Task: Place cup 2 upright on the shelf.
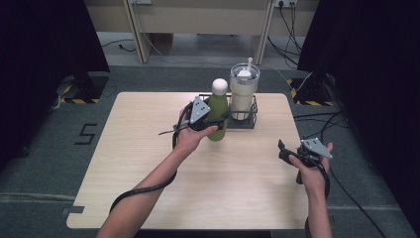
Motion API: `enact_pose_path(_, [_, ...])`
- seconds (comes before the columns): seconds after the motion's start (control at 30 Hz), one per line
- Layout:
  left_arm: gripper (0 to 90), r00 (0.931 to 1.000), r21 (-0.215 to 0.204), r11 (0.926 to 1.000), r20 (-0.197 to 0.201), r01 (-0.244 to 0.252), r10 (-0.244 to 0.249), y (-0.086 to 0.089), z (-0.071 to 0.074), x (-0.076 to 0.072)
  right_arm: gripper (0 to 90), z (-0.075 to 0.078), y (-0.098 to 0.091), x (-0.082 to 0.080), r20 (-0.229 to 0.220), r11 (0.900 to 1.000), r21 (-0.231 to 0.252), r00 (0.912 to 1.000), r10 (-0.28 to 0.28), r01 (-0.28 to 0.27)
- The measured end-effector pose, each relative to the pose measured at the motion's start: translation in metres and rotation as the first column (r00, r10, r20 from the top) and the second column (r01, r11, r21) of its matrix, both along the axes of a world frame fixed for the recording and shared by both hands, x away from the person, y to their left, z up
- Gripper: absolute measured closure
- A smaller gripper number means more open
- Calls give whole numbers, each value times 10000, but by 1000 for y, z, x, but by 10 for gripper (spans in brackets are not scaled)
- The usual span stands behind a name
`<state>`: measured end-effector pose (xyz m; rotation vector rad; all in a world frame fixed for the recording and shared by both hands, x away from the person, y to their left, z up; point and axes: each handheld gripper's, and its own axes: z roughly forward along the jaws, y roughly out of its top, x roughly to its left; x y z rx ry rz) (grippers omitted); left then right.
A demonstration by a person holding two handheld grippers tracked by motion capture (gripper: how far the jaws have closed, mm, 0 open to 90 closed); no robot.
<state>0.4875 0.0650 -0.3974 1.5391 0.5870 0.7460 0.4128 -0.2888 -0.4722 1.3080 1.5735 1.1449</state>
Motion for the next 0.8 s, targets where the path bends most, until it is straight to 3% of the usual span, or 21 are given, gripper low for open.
enact_pose_path(0.63, [232,9972,-330,9976,404,-615,628,15,26,16,92,-1,0,0,-8,10000,20,10000,5,-5])
enact_pose_path(0.8, [232,9967,-407,9965,342,-728,742,17,32,22,92,-1,1,1,-43,10000,27,10000,3,-3])
